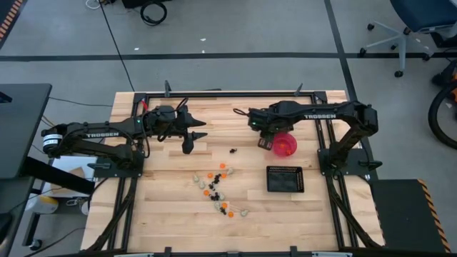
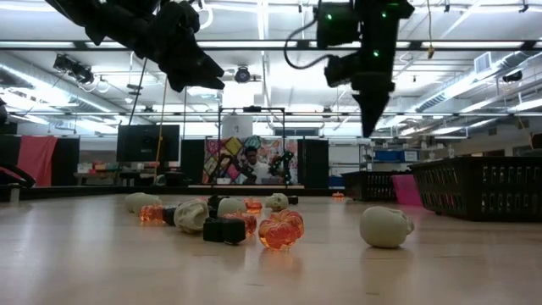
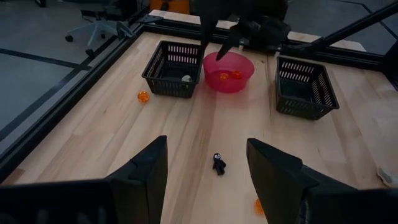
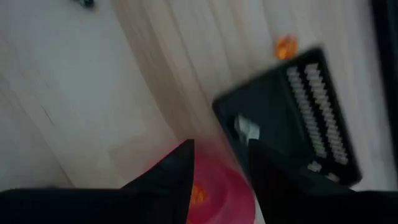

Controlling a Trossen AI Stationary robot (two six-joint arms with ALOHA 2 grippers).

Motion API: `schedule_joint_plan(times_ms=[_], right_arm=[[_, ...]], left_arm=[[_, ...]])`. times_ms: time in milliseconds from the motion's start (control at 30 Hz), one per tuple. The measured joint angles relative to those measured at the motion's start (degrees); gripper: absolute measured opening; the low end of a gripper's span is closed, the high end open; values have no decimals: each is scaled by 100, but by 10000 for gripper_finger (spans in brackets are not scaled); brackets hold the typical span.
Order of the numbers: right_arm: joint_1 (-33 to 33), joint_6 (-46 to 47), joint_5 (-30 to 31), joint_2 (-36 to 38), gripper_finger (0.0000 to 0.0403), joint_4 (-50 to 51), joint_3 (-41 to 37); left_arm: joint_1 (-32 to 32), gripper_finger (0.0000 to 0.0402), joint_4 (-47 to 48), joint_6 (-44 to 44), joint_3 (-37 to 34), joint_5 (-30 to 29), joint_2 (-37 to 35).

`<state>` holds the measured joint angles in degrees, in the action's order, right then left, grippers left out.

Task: Sort Halloween decoration
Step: Put the orange pumpkin toy into the pink bowl

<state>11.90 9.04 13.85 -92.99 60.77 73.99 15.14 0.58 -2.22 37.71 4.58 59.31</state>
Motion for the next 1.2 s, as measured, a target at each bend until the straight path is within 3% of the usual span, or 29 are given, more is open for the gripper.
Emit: schedule_joint_plan(times_ms=[367,633,933,1200], right_arm=[[-85,-968,92,-1335,154,-550,1003],[341,-1797,178,-2143,154,-583,1975],[1159,-1951,-53,-2448,154,-677,2035],[1448,-2680,-155,-2893,158,-659,2041]], left_arm=[[0,192,-85,-16,0,0,0],[0,192,-79,-15,0,0,0],[0,192,-72,-11,0,0,0],[0,192,-108,9,0,0,0]])
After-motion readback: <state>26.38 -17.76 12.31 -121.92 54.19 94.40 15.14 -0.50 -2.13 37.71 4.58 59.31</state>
